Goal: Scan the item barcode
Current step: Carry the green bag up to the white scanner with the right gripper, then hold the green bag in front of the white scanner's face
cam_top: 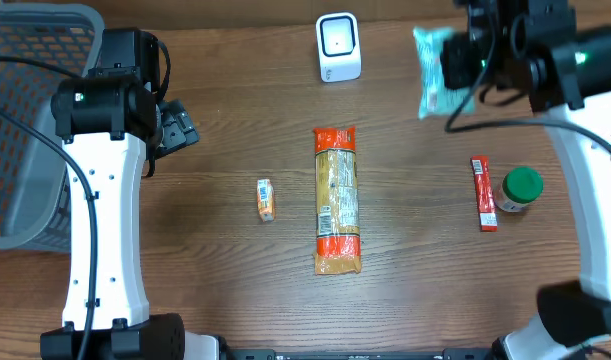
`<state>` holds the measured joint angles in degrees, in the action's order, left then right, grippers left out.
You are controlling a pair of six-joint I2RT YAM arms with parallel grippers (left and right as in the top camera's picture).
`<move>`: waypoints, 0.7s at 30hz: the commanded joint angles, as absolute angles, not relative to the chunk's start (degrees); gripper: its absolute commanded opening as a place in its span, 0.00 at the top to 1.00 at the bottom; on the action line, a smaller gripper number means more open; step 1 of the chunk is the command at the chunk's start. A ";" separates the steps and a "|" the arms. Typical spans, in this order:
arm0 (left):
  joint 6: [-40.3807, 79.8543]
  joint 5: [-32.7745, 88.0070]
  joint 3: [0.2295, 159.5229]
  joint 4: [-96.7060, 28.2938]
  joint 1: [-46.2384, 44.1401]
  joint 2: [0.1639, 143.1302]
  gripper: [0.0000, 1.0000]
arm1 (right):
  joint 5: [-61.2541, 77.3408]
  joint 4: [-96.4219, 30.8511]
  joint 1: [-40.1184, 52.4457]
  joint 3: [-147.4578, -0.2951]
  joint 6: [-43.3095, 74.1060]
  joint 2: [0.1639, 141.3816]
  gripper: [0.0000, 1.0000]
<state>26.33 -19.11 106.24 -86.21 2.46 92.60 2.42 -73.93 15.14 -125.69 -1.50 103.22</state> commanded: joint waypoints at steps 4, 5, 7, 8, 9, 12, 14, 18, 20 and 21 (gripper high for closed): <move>25.28 -19.84 106.50 -86.30 2.61 92.99 0.01 | -12.27 -68.55 23.31 -128.22 -1.93 108.57 0.96; 25.28 -19.84 106.50 -86.30 2.61 92.99 0.01 | -15.59 -67.11 24.69 -128.22 -1.91 109.43 0.96; 25.28 -19.84 106.50 -86.30 2.61 92.99 0.01 | -20.71 -64.23 26.96 -128.22 -1.93 111.37 0.96; 25.28 -19.84 106.50 -86.30 2.61 92.99 0.01 | -23.86 -62.35 28.25 -128.20 -1.93 112.79 0.96; 25.28 -19.84 106.50 -86.30 2.61 93.01 0.01 | -26.96 -60.55 29.36 -128.20 -1.93 114.08 0.96; 25.28 -19.84 106.50 -86.30 2.61 92.99 0.00 | -37.76 -54.13 32.25 -128.20 -1.93 118.69 0.96; 25.28 -19.84 106.50 -86.30 2.61 93.01 0.00 | -44.58 -49.45 33.63 -128.20 -1.98 121.95 0.96; 25.28 -19.84 106.50 -86.30 2.61 93.01 0.00 | -54.81 -40.10 35.20 -128.20 -3.84 128.11 0.96; 25.28 -19.84 106.50 -86.30 2.61 92.99 0.00 | -59.18 -34.04 35.73 -128.20 -8.32 131.52 0.96; 25.28 -19.84 106.50 -86.30 2.61 92.99 0.00 | -61.80 -30.46 36.01 -128.20 -10.44 133.27 0.96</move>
